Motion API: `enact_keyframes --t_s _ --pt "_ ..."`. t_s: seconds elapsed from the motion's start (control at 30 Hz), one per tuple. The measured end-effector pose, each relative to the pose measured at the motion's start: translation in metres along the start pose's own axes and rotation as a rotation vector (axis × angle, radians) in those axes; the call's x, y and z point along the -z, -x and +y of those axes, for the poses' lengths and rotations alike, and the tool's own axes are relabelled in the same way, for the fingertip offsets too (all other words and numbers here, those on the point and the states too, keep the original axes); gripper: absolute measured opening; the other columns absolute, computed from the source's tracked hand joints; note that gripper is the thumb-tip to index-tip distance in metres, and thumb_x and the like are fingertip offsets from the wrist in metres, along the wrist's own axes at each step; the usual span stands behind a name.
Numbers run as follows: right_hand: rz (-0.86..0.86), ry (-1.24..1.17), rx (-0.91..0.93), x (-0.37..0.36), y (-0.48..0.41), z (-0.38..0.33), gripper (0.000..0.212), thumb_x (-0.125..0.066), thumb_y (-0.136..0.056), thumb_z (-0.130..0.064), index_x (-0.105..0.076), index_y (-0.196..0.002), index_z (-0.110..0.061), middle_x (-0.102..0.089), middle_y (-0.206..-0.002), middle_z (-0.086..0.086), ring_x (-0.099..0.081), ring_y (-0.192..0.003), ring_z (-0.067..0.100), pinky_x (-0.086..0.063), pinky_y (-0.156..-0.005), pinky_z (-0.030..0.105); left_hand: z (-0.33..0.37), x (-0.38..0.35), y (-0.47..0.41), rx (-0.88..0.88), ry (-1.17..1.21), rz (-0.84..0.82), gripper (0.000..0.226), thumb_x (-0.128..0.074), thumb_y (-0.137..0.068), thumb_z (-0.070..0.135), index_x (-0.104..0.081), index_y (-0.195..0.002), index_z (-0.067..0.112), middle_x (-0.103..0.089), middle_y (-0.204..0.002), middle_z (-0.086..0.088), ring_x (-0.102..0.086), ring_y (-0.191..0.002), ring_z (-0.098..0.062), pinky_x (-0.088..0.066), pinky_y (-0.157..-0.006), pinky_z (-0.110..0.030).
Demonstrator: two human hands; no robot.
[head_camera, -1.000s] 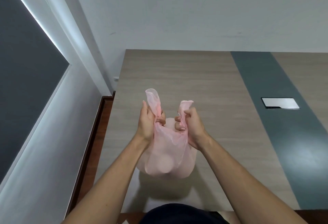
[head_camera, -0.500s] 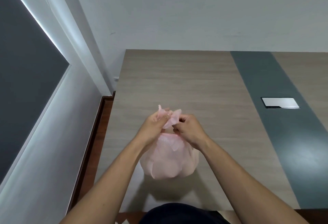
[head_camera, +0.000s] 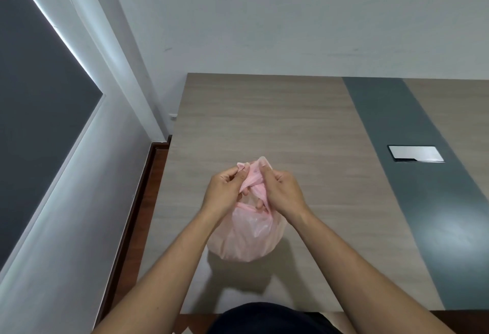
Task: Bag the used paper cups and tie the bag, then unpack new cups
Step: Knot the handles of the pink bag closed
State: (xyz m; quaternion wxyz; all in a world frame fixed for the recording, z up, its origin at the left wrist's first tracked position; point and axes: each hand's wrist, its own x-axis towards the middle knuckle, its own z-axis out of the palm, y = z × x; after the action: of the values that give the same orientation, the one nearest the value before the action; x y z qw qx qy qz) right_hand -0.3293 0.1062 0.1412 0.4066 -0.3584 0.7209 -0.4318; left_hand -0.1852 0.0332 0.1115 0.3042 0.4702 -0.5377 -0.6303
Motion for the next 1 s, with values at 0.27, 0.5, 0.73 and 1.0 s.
enact_keyframes --t_s 0.27,0.5,0.73,1.0 --pt "-0.006 0.245 -0.096 0.005 -0.009 0.007 0.064 -0.046 -0.112 -0.044 -0.075 -0.069 -0.007 -0.077 -0.064 0.008 -0.074 -0.059 0.029 -0.054 -0.064 0.036 -0.001 0.007 0.009 -0.625 -0.534 0.017 0.03 -0.062 -0.11 0.013 -0.086 -0.126 0.02 -0.086 -0.111 0.011 -0.079 -0.101 -0.005 -0.06 -0.088 -0.018" --pt "-0.262 0.188 -0.155 0.015 -0.006 0.0 0.021 -0.084 -0.091 -0.031 -0.078 -0.109 -0.021 -0.081 -0.079 -0.01 -0.07 -0.07 0.005 -0.05 -0.064 0.023 -0.004 0.014 0.004 -0.792 -0.69 0.045 0.036 -0.058 -0.097 0.005 -0.086 -0.117 0.014 -0.079 -0.104 0.0 -0.074 -0.092 -0.017 -0.059 -0.079 -0.027" --pt "-0.37 0.133 -0.132 0.018 0.006 -0.008 0.04 -0.05 -0.095 -0.033 -0.061 -0.064 -0.009 -0.051 -0.059 0.006 -0.037 -0.057 0.018 -0.031 -0.062 0.037 -0.004 0.015 0.003 -0.573 -0.572 0.188 0.019 -0.07 -0.106 0.013 -0.088 -0.106 0.013 -0.076 -0.096 0.007 -0.068 -0.086 -0.004 -0.052 -0.078 -0.017" --pt "-0.603 0.119 -0.126 0.025 0.018 -0.022 0.028 -0.051 -0.101 -0.03 -0.068 -0.087 -0.013 -0.069 -0.07 -0.01 -0.052 -0.068 0.015 -0.046 -0.068 0.025 -0.003 0.018 -0.001 -0.152 -0.361 -0.013 0.044 -0.066 -0.11 0.048 -0.075 -0.09 0.01 -0.069 -0.075 -0.017 -0.053 -0.067 -0.022 -0.042 -0.066 -0.038"
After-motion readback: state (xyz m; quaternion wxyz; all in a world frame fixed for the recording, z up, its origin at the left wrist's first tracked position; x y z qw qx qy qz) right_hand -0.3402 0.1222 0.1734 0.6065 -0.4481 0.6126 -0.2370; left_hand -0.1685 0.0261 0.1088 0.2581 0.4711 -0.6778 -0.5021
